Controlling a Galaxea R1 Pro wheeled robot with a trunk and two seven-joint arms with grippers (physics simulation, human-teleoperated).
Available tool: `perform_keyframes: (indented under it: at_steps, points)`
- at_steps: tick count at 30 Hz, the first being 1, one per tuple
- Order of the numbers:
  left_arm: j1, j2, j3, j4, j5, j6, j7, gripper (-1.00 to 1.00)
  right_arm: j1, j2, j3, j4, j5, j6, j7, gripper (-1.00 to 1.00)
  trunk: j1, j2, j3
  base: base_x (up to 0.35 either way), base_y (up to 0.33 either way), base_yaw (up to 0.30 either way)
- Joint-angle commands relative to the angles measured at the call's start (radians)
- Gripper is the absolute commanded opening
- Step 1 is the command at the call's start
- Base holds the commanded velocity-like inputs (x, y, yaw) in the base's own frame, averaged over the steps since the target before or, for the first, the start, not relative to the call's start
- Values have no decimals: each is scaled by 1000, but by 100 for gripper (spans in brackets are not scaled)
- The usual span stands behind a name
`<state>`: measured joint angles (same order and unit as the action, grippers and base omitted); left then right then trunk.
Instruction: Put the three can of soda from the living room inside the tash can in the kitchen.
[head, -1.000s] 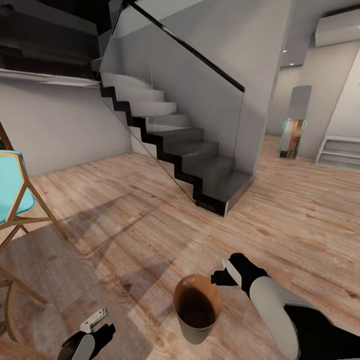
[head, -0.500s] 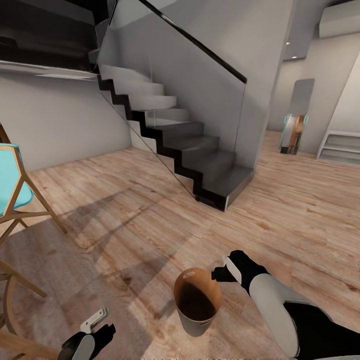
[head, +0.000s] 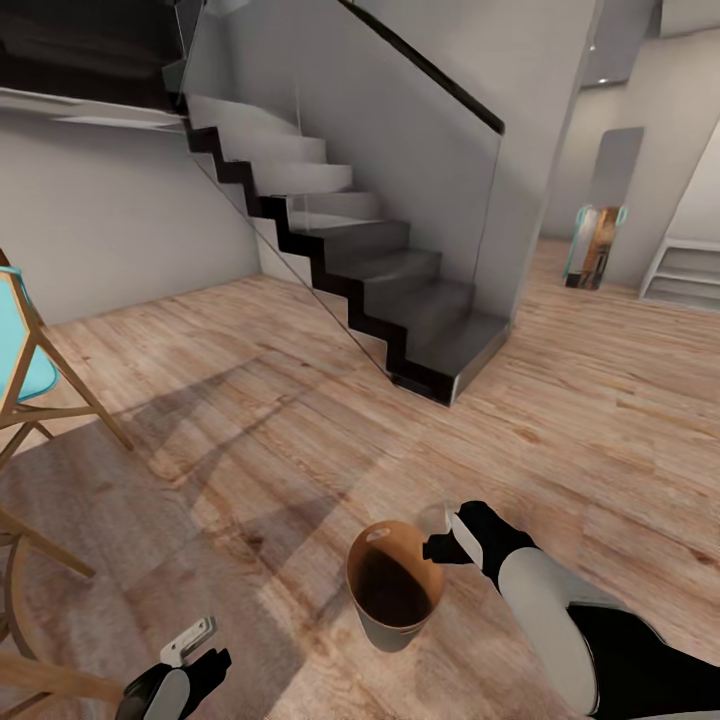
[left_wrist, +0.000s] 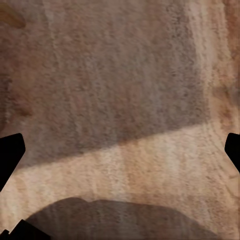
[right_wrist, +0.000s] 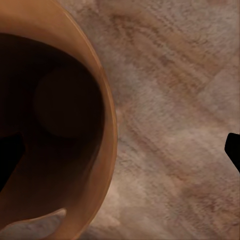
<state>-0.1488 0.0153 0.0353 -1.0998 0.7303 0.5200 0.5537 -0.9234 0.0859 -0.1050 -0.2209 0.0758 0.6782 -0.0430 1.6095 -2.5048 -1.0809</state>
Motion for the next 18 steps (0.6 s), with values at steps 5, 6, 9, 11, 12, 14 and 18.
perform_keyframes:
  at_steps: [5, 6, 9, 11, 12, 14, 18]
  points:
    - [0, 0, -1, 0, 0, 0, 0, 100, 0, 0, 1, 0, -1, 0, 0, 100, 2, -1, -19, 0, 0, 0]
    - [0, 0, 0, 0, 0, 0, 0, 100, 0, 0, 1, 0, -1, 0, 0, 100, 3, -1, -23, 0, 0, 0]
    - [0, 0, 0, 0, 0, 0, 0, 100, 0, 0, 1, 0, -1, 0, 0, 100, 4, -2, -35, 0, 0, 0]
    - [0, 0, 0, 0, 0, 0, 0, 100, 0, 0, 1, 0, -1, 0, 0, 100, 5, -3, -43, 0, 0, 0]
    - [0, 0, -1, 0, 0, 0, 0, 100, 0, 0, 1, 0, -1, 0, 0, 100, 5, -3, -47, 0, 0, 0]
    - [0, 0, 0, 0, 0, 0, 0, 100, 0, 0, 1, 0, -1, 0, 0, 100, 6, -3, -54, 0, 0, 0]
    - [0, 0, -1, 0, 0, 0, 0, 100, 0, 0, 1, 0, -1, 0, 0, 100, 8, -4, -70, 0, 0, 0]
